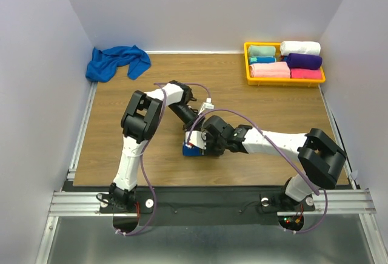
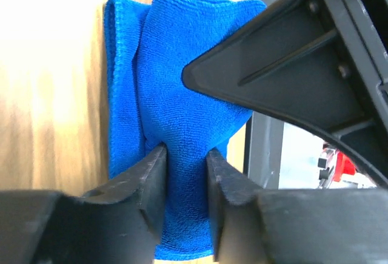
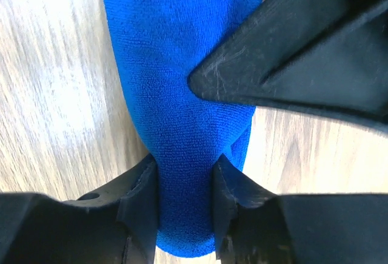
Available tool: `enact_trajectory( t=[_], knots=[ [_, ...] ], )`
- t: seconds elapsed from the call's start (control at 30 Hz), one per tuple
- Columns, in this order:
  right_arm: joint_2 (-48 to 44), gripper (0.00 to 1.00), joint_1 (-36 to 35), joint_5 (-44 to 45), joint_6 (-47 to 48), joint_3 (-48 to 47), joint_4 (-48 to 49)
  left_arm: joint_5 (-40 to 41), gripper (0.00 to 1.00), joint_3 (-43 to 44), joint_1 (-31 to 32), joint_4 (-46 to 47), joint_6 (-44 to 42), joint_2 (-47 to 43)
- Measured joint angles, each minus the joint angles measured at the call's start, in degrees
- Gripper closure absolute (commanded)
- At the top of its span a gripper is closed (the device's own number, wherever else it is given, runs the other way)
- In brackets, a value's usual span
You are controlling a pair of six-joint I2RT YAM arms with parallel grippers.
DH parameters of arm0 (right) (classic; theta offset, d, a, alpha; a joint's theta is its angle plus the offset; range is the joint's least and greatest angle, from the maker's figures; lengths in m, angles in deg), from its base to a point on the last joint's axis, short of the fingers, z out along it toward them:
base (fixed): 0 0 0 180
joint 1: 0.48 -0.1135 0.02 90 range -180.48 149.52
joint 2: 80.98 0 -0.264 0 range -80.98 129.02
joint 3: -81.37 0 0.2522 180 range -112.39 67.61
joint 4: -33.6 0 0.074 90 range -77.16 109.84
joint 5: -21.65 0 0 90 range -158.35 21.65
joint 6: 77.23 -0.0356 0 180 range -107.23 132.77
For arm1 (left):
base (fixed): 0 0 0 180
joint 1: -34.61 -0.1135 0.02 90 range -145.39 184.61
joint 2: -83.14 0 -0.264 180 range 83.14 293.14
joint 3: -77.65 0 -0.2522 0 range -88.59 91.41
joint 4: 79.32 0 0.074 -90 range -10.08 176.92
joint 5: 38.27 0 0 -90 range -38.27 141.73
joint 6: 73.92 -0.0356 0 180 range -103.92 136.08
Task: Roll the towels
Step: Roll the towel
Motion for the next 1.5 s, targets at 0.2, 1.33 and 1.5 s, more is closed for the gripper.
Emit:
enact_trajectory(
  t=[0.2,1.33,1.5],
  knots=[
    [1.25,0.99,5.66,-7.54,0.22,-1.42,0.72,-1.01,0.46,-1.7,-4.85,2.14,1.31,-2.19],
    [30.91,0.96,23.45,-49.88,3.78,-31.63,-37.73,43.06,0.03,-57.92,15.21,48.85,2.89,-73.26],
    [32.24,0.96,23.45,-50.58,4.61,-33.11,-40.41,47.28,0.09,-58.01,20.37,55.93,1.97,-67.95]
  ],
)
